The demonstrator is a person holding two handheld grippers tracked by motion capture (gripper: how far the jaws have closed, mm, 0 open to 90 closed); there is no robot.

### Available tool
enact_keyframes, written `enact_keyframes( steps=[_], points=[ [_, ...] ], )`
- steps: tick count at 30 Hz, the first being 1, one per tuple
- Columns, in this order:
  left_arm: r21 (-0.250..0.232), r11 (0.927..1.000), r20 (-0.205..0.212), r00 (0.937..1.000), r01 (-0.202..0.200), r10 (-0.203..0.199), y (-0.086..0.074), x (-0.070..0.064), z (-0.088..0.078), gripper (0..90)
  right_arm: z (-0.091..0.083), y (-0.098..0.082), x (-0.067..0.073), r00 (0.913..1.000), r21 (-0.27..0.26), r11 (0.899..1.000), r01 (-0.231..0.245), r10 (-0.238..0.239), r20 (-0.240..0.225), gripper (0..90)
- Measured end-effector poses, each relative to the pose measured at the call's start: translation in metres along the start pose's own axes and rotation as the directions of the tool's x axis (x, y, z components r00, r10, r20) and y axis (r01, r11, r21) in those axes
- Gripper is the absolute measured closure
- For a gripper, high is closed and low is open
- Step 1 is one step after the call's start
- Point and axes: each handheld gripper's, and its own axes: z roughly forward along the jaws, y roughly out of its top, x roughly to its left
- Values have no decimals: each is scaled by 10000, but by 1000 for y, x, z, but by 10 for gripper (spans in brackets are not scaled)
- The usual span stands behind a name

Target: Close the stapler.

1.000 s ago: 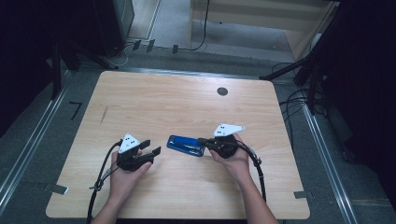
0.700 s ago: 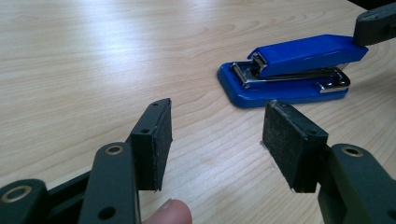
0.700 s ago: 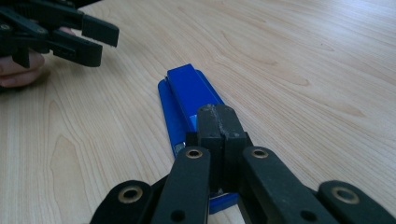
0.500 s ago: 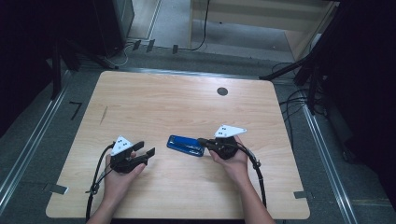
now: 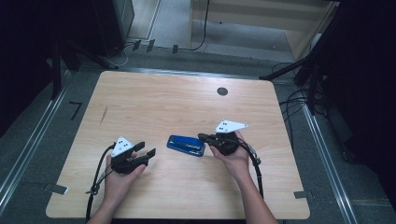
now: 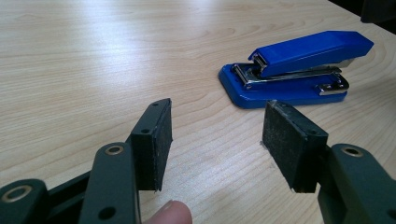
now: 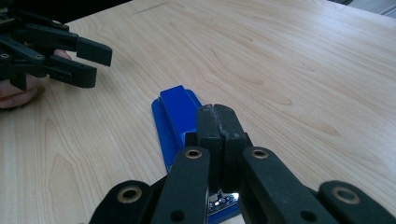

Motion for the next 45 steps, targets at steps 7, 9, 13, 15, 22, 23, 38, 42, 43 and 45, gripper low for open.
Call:
enact_keyframes(
  steps=[7, 9, 13, 15, 22, 23, 38, 42, 43, 45],
  points=[
    [-42, 10000, -72, 10000, 28, -28, 0, 0, 0, 438, -4, 0, 5, 9999, -21, 9999, 98, -98, 76, 900],
    [-77, 10000, -71, 10000, 44, -45, 0, 0, -1, 436, -4, -2, 13, 9999, 49, 9999, 123, -123, 90, 900],
    [-113, 9999, -78, 9999, 94, -95, -1, 0, -1, 427, -4, -10, 30, 9989, 18, 10000, 73, -73, 453, 900],
    [-159, 9998, -109, 9999, 123, -124, -1, 0, -1, 421, -4, -17, 37, 9960, -127, 9998, -150, 161, 881, 900],
    [-196, 9997, -118, 9998, 134, -136, 0, 1, -1, 404, -5, -37, 55, 9752, -763, 9902, -1172, 1292, 1795, 900],
    [-199, 9997, -123, 9998, 130, -133, -1, 1, -1, 403, -4, -39, 56, 9734, -775, 9896, -1210, 1336, 1859, 900],
    [-252, 9996, -258, 9995, 157, -164, -1, 0, -3, 371, 3, -48, 63, 9589, -1009, 9849, -1409, 1611, 2335, 900],
    [-267, 9995, -301, 9994, 138, -146, -1, 0, -3, 363, 4, -49, 64, 9573, -999, 9846, -1432, 1634, 2386, 900],
    [-281, 9995, -308, 9994, 133, -142, -1, 0, -3, 361, 4, -50, 65, 9558, -1001, 9839, -1481, 1684, 2410, 900],
    [-274, 9995, -313, 9994, 142, -150, -1, 0, -3, 354, 5, -50, 64, 9553, -1016, 9837, -1483, 1691, 2427, 900]
  ],
)
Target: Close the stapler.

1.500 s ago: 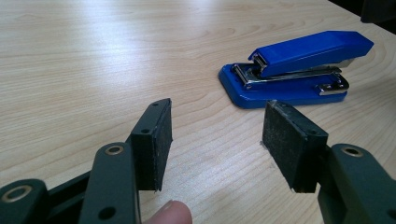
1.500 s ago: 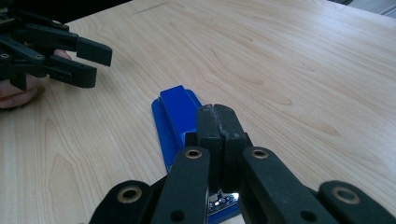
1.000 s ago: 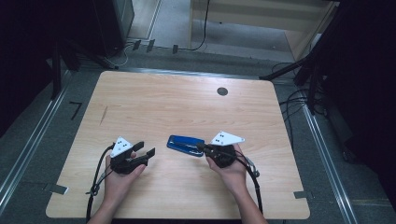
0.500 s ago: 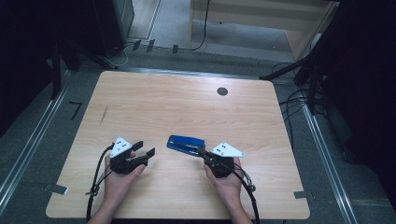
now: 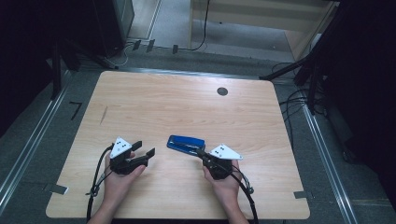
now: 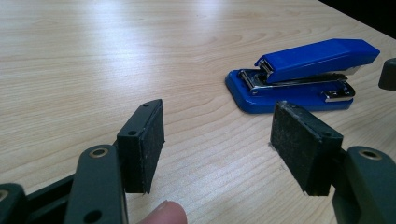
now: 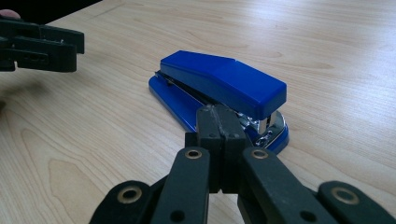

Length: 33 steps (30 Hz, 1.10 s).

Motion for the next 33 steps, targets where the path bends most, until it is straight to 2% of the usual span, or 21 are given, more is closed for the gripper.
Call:
enact_keyframes(
  steps=[17, 26, 33],
  points=[
    [4, 10000, -11, 10000, 34, -34, 0, 1, 0, 346, 6, -2, -4, 9989, 48, 9997, -243, 240, 393, 900],
    [14, 10000, -31, 10000, 18, -18, 0, 0, 0, 347, 9, 0, -6, 9988, 53, 9999, -164, 162, 460, 900],
    [2, 10000, -48, 10000, 9, -9, 0, 1, -1, 345, 10, 2, -11, 9974, 28, 9998, -204, 202, 688, 900]
  ],
)
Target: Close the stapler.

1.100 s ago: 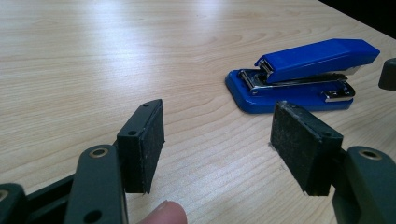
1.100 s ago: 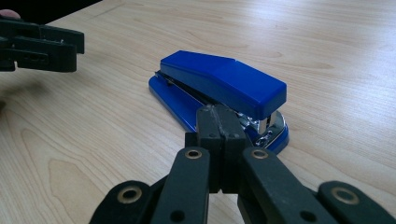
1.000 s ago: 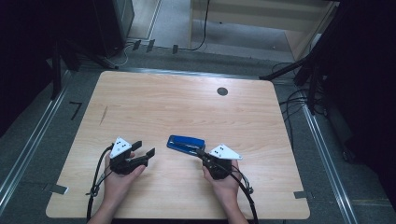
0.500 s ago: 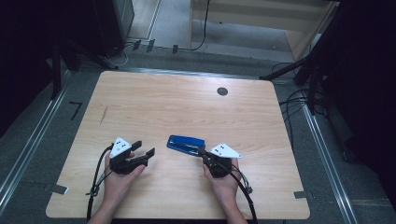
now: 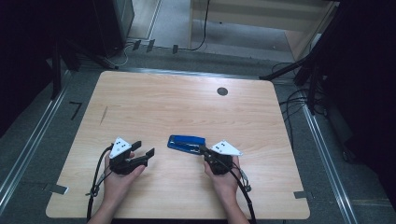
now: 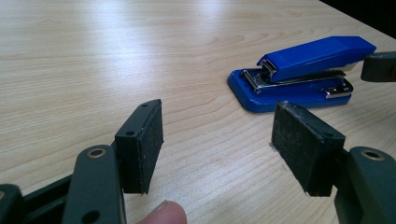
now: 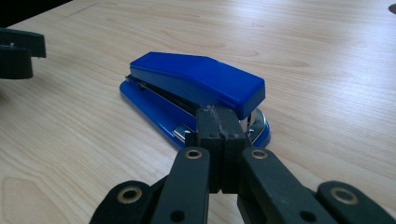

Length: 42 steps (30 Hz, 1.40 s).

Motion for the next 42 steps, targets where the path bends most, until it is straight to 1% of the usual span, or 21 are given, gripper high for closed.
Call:
enact_keyframes(
  steps=[2, 3, 5, 13, 18, 20, 22, 24, 25, 27, 30, 32, 38, 40, 42],
  points=[
    [-2, 10000, -6, 10000, 14, -14, 0, 0, 0, 345, 1, 1, -2, 10000, 15, 10000, -39, 39, 43, 900],
    [-4, 10000, -8, 10000, 20, -20, 0, 0, 0, 345, 2, 2, -3, 10000, 14, 10000, 33, -33, 80, 900],
    [-6, 10000, -16, 10000, 17, -17, 0, 0, 0, 345, 2, 2, -4, 10000, 47, 10000, 23, -23, 97, 900],
    [-13, 10000, -43, 10000, 26, -26, 0, 0, 0, 345, 5, 14, -9, 9996, -102, 9998, 174, -172, 215, 900],
    [-20, 10000, -44, 10000, 36, -36, 0, 0, -1, 345, 6, 15, -7, 9992, 20, 9995, 327, -327, 228, 900],
    [-23, 10000, -43, 10000, 46, -46, 0, 0, -1, 345, 8, 13, -5, 9985, 119, 9987, 499, -502, 237, 900],
    [-23, 10000, -48, 10000, 44, -44, 0, 0, -1, 345, 8, 13, -4, 9982, 133, 9984, 554, -557, 242, 900],
    [-16, 10000, -51, 10000, 39, -39, 0, 0, -1, 345, 9, 12, -4, 9985, 186, 9987, 478, -483, 250, 900],
    [-22, 10000, -39, 10000, 28, -28, 0, 0, -1, 346, 10, 10, -5, 9984, 338, 9982, 503, -512, 260, 900],
    [-14, 10000, -49, 10000, 50, -50, 0, 0, -1, 346, 11, 6, -5, 9979, 398, 9975, 575, -586, 271, 900],
    [-16, 10000, -64, 10000, 58, -58, 0, 0, -1, 347, 12, 2, -9, 9989, 459, 9987, 214, -233, 418, 900],
    [-8, 10000, -77, 10000, 35, -35, 0, 0, -1, 347, 12, 3, -13, 9989, 399, 9992, 85, -103, 449, 900],
    [8, 10000, -79, 10000, 40, -40, 0, 0, -1, 347, 14, 3, -10, 9990, 553, 9982, 248, -269, 365, 900],
    [2, 10000, -77, 10000, 11, -11, -1, 0, -1, 347, 14, 3, -8, 9983, 541, 9980, 315, -341, 477, 900],
    [17, 10000, -100, 10000, -8, 9, -1, 0, -1, 347, 15, 4, -9, 9988, 472, 9987, 206, -226, 435, 900]
  ],
)
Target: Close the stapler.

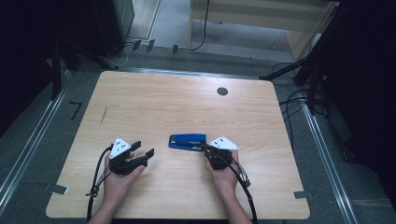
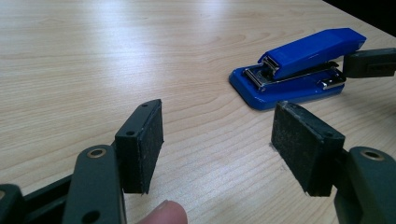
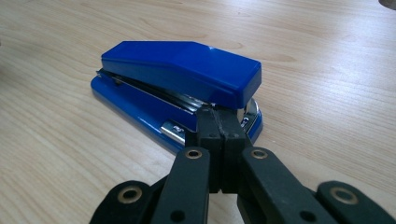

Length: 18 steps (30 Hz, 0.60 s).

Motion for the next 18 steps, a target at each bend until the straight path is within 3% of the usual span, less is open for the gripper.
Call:
enact_keyframes(
  steps=[18],
  points=[
    [-10, 10000, -31, 10000, 8, -8, 0, 0, 0, 348, 9, 5, -1, 9999, 192, 9997, 138, -140, 86, 900]
  ],
)
